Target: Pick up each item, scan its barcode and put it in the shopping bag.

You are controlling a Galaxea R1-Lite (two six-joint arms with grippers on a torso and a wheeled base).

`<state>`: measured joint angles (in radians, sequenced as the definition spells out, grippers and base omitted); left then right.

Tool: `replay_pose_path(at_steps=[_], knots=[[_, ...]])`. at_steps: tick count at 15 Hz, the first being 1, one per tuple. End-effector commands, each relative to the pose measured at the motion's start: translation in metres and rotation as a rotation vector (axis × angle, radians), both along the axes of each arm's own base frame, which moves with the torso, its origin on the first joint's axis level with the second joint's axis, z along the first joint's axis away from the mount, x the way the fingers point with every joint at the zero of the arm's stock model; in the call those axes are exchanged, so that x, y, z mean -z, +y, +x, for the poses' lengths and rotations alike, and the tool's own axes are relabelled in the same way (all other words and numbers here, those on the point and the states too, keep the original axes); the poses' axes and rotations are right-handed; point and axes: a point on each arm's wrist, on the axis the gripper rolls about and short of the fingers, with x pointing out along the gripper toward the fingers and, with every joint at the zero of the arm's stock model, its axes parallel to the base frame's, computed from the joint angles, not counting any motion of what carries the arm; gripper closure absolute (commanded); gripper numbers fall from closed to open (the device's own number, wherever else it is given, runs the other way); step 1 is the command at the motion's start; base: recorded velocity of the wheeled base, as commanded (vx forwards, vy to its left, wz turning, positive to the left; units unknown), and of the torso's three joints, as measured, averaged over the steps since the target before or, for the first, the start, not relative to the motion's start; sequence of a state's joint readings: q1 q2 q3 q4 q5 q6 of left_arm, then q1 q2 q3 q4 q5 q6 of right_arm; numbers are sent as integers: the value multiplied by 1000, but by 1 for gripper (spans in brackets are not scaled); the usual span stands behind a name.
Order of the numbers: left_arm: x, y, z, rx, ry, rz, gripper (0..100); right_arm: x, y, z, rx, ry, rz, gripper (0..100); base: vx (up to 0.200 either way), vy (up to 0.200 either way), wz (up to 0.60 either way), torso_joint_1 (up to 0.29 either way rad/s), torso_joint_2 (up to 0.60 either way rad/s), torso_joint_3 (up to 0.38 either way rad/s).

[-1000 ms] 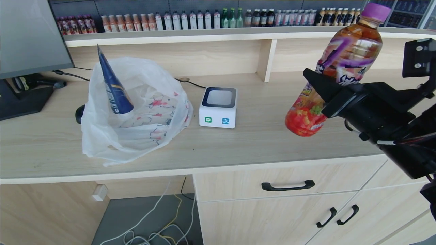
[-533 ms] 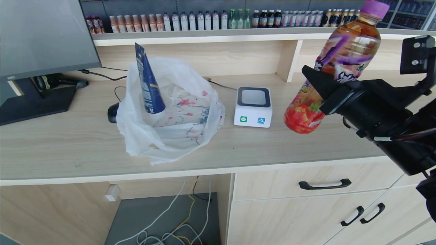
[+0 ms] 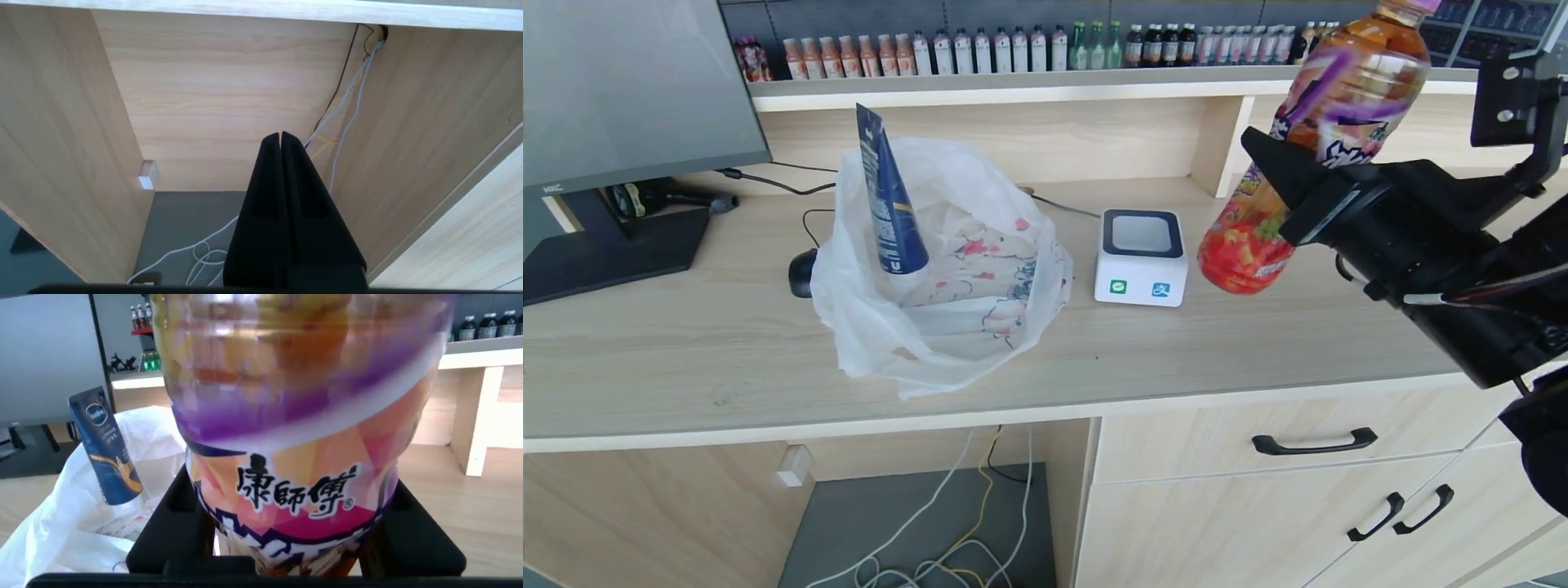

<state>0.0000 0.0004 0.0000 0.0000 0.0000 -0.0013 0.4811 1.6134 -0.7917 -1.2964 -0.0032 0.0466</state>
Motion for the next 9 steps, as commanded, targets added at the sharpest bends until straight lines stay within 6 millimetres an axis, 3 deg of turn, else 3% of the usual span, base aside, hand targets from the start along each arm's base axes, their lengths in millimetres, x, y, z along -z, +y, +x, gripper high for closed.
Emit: replay_pose_path(at_steps=[1,5,9], knots=[[0,0,0,0,0,0,100,-11,8,14,2,-25,7,100,0,0,0,0,0,0],[0,0,0,0,0,0,100,-30,20,29,-7,-18,-26,100,0,0,0,0,0,0],[0,0,0,0,0,0,100,-44,33,56,-100,28,171,100,0,0,0,0,0,0]])
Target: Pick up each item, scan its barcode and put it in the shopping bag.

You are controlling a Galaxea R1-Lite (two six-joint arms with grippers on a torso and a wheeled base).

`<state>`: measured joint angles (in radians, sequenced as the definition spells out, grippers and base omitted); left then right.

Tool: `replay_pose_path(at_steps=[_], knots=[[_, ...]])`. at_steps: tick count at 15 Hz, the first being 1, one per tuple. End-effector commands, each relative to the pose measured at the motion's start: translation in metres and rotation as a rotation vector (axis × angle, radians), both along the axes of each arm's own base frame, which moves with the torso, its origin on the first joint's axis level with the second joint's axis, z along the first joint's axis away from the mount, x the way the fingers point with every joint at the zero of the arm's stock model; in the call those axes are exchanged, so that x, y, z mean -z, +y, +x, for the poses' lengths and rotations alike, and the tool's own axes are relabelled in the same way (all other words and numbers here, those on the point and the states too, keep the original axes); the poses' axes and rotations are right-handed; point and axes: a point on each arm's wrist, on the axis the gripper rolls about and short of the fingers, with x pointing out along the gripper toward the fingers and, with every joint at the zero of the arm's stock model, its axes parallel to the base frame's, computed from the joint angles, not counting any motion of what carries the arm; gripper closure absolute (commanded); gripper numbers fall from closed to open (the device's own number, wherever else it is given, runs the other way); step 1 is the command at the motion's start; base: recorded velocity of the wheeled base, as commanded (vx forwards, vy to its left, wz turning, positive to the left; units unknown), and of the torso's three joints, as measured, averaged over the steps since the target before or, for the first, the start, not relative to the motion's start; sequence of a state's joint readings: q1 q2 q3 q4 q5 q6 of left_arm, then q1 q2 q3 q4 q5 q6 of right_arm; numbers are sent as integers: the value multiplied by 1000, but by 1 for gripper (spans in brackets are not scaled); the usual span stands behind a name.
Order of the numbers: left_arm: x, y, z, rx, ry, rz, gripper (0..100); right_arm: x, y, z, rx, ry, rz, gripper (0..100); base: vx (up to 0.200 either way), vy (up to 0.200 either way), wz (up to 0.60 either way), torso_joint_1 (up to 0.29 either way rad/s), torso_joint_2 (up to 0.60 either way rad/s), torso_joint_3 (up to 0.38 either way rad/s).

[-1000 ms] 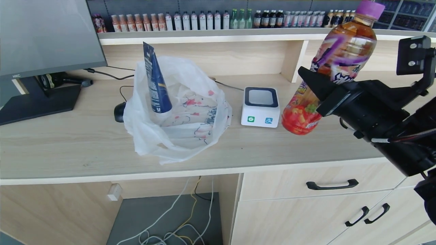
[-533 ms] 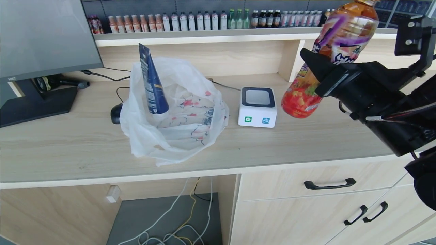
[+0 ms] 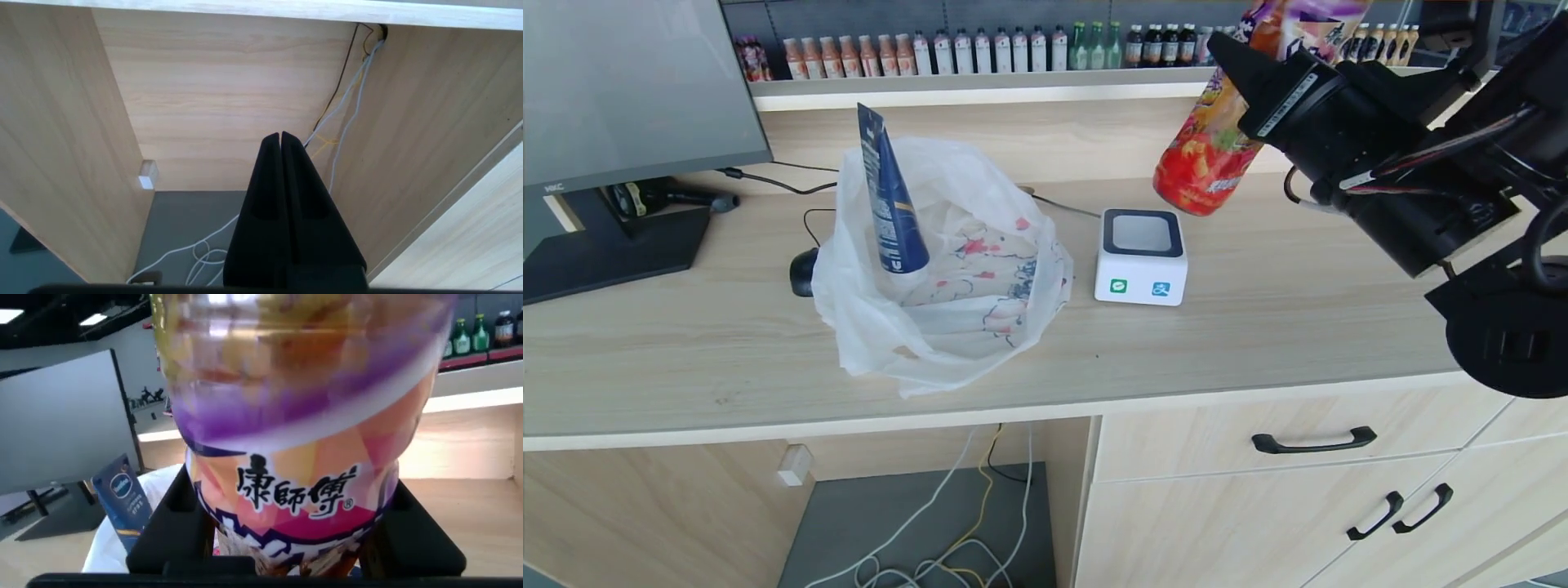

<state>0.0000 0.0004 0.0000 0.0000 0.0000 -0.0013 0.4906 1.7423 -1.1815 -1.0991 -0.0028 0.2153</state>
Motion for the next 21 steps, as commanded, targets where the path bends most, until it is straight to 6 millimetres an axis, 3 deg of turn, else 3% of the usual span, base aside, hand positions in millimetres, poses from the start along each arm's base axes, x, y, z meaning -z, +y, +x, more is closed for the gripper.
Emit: replay_pose_path(at_steps=[1,10,14,17,21], knots=[[0,0,0,0,0,0,100,6,11,20,-31,35,58,100,0,0,0,0,0,0],[0,0,0,0,0,0,100,14,10,44,-178,196,614,100,0,0,0,0,0,0],[0,0,0,0,0,0,100,26,11,52,-201,264,749,100,0,0,0,0,0,0],[0,0,0,0,0,0,100,46,16,66,-218,330,836,100,0,0,0,0,0,0],[0,0,0,0,0,0,100,55,12,70,-229,366,884,100,0,0,0,0,0,0]])
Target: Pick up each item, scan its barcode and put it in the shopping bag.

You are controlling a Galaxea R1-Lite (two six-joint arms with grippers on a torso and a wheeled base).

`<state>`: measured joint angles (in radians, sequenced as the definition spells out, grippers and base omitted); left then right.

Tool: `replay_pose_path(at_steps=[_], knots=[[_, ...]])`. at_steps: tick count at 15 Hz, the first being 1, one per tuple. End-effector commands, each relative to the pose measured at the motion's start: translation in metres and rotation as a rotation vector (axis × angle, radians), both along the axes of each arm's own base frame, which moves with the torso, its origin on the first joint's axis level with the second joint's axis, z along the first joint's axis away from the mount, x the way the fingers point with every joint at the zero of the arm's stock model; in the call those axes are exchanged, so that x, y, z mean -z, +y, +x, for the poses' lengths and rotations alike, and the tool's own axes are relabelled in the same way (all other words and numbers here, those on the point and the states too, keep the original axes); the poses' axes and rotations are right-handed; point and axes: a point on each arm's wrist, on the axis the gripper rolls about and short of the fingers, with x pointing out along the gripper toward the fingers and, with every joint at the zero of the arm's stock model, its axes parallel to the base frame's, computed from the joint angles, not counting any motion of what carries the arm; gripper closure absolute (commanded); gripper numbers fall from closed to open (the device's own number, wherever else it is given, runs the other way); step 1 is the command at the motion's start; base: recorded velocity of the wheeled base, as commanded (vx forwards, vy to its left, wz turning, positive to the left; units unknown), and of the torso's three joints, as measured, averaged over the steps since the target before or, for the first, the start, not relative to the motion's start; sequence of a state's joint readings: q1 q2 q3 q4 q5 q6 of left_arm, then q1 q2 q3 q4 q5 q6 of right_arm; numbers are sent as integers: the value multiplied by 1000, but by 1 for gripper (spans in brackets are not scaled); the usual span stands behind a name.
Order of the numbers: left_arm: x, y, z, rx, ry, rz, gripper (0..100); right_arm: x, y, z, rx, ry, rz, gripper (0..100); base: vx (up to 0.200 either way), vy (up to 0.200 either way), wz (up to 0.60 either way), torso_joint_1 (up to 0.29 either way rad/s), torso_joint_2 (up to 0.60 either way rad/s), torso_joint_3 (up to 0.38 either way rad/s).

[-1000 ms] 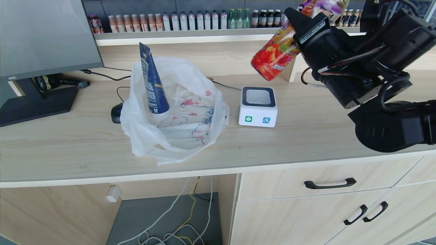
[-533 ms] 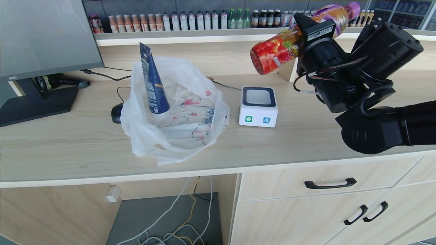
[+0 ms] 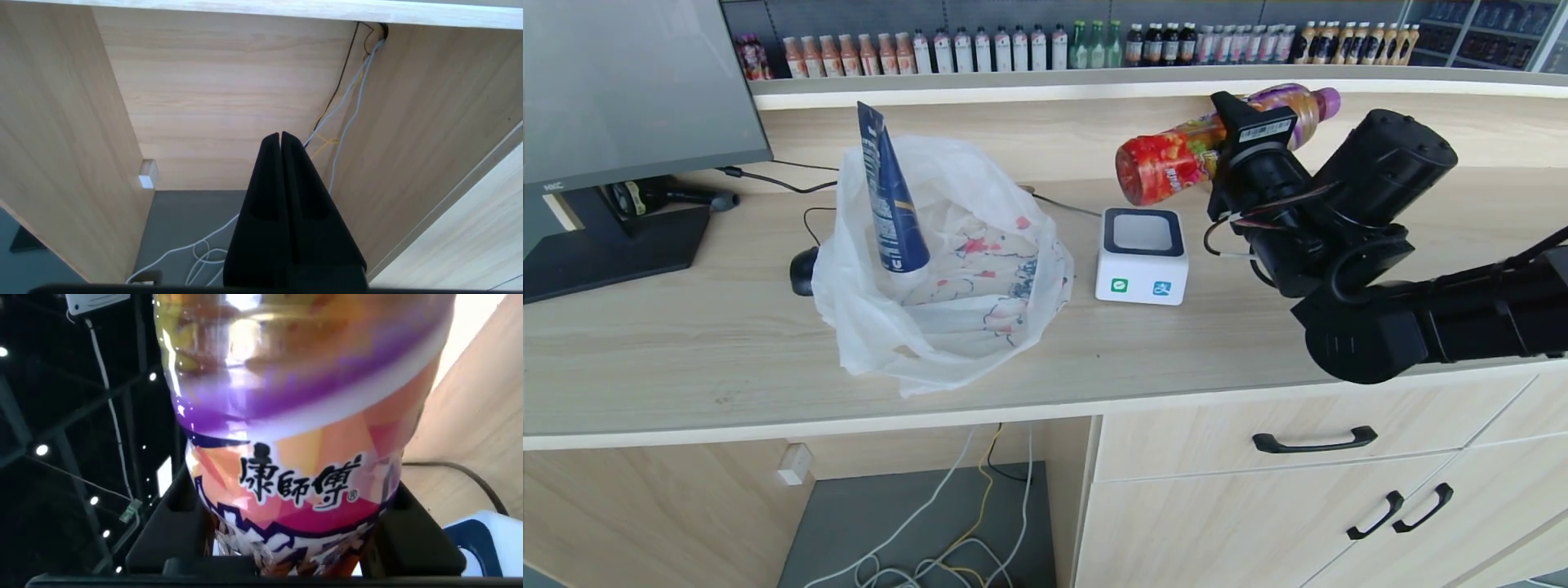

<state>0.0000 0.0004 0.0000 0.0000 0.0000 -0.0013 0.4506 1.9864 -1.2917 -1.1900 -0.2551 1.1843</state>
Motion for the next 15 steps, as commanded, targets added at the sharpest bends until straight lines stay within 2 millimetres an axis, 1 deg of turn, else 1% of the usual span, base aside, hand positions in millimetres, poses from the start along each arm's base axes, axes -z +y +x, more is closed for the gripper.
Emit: replay_pose_path(at_steps=[1,7,11,15], knots=[[0,0,0,0,0,0,100,11,0,2,0,32,-6,100,0,0,0,0,0,0],[0,0,0,0,0,0,100,29,3,5,-9,52,7,100,0,0,0,0,0,0],[0,0,0,0,0,0,100,36,6,10,-18,69,8,100,0,0,0,0,0,0],[0,0,0,0,0,0,100,38,7,10,-26,70,4,100,0,0,0,0,0,0]])
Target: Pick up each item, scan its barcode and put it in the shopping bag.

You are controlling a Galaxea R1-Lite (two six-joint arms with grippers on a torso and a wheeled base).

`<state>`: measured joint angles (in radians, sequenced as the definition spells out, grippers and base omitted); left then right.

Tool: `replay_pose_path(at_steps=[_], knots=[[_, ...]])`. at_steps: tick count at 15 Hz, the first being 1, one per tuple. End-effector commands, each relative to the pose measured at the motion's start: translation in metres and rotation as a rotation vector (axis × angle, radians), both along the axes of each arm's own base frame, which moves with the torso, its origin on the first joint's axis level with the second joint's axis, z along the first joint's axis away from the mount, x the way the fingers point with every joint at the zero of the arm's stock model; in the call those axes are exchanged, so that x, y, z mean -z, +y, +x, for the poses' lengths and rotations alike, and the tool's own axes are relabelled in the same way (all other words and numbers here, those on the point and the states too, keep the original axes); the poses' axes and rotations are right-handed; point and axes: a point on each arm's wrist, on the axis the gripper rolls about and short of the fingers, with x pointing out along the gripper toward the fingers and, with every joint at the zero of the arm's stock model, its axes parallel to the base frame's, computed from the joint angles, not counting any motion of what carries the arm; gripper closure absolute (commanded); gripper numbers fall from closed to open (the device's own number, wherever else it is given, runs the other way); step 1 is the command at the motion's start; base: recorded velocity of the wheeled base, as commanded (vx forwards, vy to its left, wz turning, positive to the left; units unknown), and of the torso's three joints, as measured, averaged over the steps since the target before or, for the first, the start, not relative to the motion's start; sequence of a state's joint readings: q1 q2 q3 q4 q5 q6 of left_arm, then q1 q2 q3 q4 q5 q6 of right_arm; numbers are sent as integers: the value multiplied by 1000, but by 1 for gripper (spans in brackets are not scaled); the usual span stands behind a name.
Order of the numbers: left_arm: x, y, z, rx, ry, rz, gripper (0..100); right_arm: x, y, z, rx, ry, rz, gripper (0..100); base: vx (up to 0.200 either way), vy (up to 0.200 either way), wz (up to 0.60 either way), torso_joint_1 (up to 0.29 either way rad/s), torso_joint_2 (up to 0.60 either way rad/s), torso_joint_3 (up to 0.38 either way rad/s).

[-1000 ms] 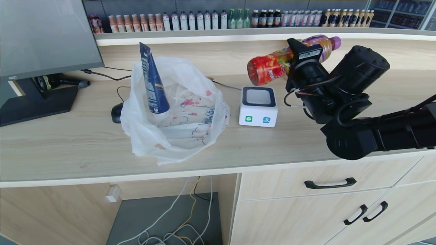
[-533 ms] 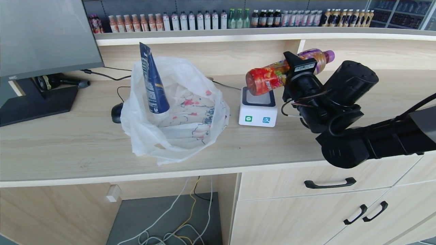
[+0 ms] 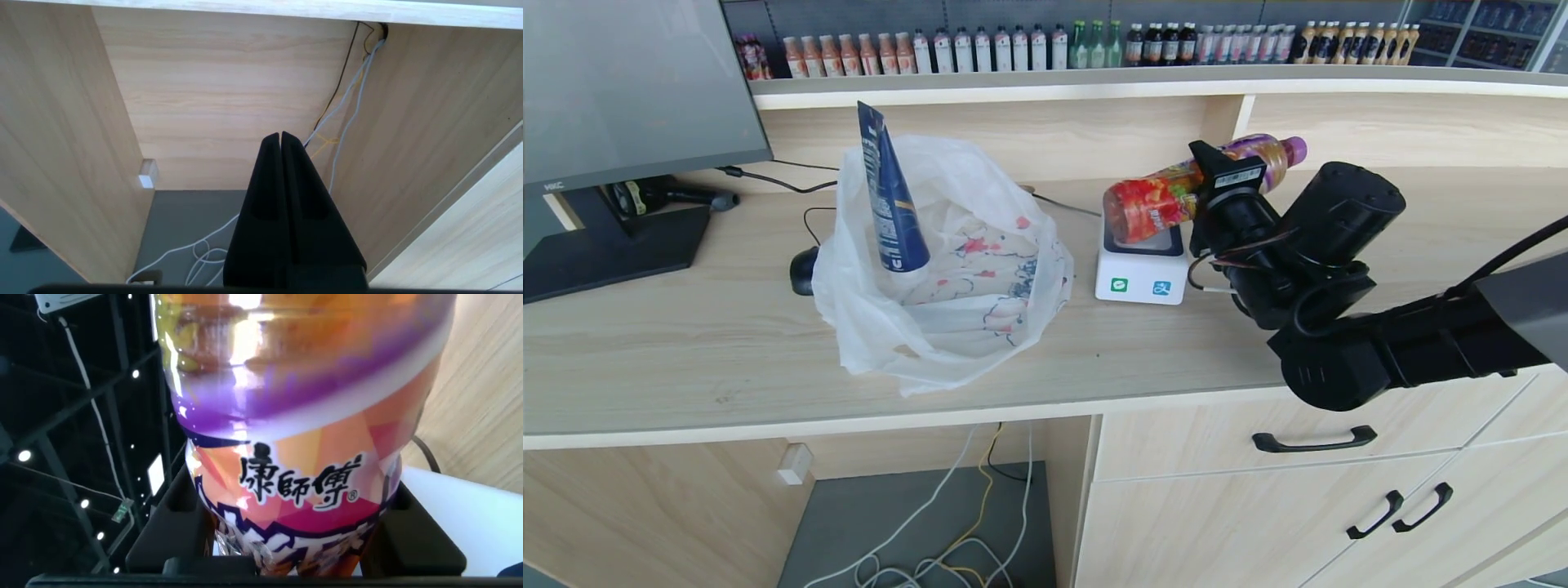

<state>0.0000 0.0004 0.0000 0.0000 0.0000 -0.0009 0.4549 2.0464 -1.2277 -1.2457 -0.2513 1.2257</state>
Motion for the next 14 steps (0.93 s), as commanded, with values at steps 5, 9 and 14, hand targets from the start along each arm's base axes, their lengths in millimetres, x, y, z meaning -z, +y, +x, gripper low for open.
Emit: replay_pose_path(at_steps=[5,9,14], knots=[[0,0,0,0,0,-1,100,0,1,7,1,-9,7,100,0,0,0,0,0,0],[0,0,0,0,0,-1,100,3,1,9,-8,-3,-2,100,0,0,0,0,0,0],[0,0,0,0,0,-1,100,4,0,10,-7,-2,-2,100,0,0,0,0,0,0]])
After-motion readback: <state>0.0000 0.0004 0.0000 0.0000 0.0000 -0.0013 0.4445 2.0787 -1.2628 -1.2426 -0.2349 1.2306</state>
